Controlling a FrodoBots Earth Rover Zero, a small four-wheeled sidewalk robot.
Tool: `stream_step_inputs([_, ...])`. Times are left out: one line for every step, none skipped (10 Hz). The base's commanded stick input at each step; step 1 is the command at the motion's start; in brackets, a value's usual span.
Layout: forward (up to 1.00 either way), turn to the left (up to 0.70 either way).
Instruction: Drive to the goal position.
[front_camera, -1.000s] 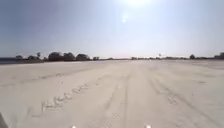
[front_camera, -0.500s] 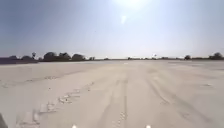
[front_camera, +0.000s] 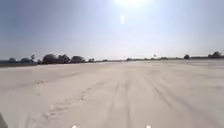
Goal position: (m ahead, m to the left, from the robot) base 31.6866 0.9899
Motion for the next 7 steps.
stream_step_inputs([0.70,-0.35])
stream_step_inputs([0.70,-0.25])
stream_step_inputs([0.70,0.00])
stream_step_inputs([0.70,0.00])
stream_step_inputs([0.70,0.00])
stream_step_inputs([0.70,0.00])
stream_step_inputs([0.70,0.00])
